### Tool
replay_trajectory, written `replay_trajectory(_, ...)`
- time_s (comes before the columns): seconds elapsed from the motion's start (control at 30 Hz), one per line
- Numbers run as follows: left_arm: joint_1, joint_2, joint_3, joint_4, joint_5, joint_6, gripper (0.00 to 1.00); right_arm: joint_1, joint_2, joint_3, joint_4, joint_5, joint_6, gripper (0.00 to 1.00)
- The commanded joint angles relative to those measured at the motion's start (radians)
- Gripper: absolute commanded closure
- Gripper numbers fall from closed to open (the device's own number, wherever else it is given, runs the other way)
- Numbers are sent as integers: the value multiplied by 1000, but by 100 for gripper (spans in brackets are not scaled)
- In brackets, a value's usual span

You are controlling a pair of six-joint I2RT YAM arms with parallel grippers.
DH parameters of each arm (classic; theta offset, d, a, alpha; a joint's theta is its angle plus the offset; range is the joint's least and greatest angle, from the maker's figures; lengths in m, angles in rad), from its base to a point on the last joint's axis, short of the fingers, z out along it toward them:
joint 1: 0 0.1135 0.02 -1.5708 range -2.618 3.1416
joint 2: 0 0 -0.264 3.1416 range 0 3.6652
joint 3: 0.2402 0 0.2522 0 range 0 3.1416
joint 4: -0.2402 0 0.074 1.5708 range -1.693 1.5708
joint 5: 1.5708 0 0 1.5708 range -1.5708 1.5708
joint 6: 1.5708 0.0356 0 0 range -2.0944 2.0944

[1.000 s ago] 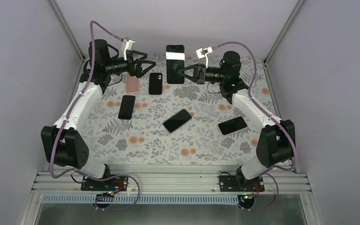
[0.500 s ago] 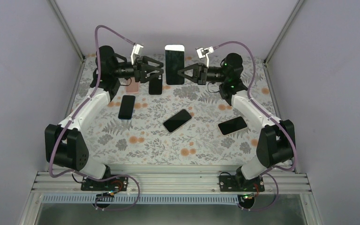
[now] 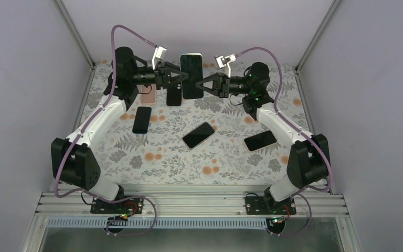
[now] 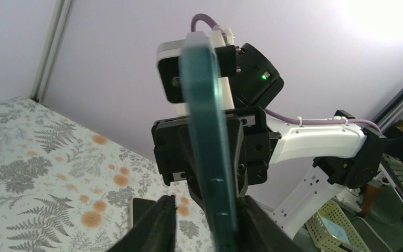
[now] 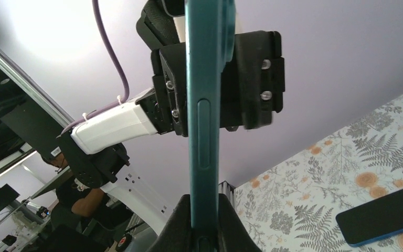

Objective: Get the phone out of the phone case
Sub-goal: Place the phone at the center of the board.

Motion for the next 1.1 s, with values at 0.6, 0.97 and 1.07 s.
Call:
replay_trajectory(0.6,89,-51,-157,-375,-10,324,98,-29,-48,-38,-219,-14,-247,19)
replay_trajectory(0.97,150,-15,-262,-688,-12,608,98,-35,-87,-39,-379,14,-386,1)
replay_trajectory(1.07,180,32,-286,-728,-30,638,98,-35,-93,-38,-391,20,-399,1)
